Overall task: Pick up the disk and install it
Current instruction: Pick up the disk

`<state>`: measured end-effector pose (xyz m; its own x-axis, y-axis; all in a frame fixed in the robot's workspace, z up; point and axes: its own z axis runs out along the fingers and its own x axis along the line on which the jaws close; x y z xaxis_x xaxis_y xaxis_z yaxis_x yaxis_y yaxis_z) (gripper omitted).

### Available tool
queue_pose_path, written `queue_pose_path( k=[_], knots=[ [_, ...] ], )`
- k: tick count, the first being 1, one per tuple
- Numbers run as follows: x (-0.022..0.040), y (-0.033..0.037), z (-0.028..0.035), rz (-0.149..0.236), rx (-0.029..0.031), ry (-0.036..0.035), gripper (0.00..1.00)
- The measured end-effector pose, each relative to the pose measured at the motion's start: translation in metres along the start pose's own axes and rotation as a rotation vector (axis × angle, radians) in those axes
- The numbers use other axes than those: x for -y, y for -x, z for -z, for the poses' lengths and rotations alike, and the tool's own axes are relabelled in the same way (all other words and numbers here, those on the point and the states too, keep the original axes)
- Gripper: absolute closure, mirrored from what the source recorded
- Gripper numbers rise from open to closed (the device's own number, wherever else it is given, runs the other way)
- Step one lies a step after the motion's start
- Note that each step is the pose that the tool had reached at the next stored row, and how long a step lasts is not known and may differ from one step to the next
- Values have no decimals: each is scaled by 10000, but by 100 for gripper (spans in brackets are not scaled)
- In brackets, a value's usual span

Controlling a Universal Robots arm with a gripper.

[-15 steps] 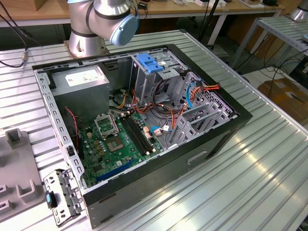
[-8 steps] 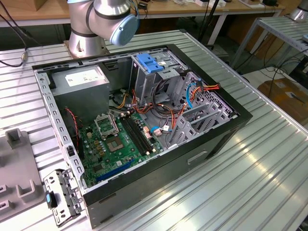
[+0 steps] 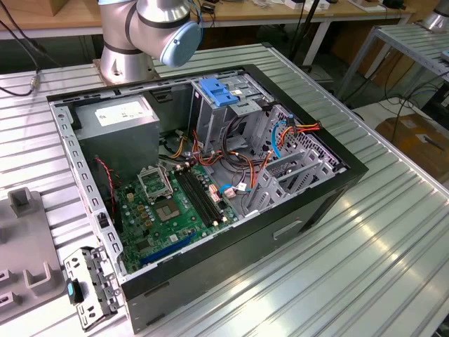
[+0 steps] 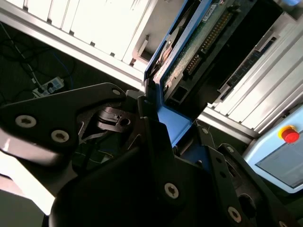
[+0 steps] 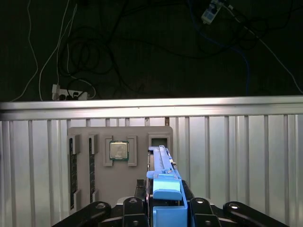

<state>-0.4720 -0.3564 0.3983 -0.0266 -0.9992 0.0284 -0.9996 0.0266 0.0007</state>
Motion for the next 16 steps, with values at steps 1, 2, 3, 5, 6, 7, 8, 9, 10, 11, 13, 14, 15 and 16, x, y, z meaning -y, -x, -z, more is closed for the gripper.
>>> queue_pose_path(
  k=[1, 2, 3, 5, 6, 7, 8, 9, 10, 11, 13, 14, 15, 16],
  knots=[
    [0, 0, 8, 0, 0, 1, 63],
    [0, -1, 14, 0, 0, 2, 63],
    [0, -1, 24, 0, 0, 3, 63],
    [0, -1, 37, 0, 0, 6, 63],
    [0, -1, 44, 0, 0, 6, 63],
    [0, -2, 49, 0, 0, 7, 63],
    [0, -2, 58, 0, 0, 8, 63],
    [0, -2, 64, 0, 0, 9, 63],
    [0, -2, 72, 0, 0, 11, 63],
    [0, -2, 79, 0, 0, 13, 63],
    [0, -3, 93, 0, 0, 13, 63],
    [0, -3, 100, 0, 0, 15, 63],
    [0, -3, 107, 0, 0, 16, 63],
    [0, -3, 115, 0, 0, 17, 63]
  ],
)
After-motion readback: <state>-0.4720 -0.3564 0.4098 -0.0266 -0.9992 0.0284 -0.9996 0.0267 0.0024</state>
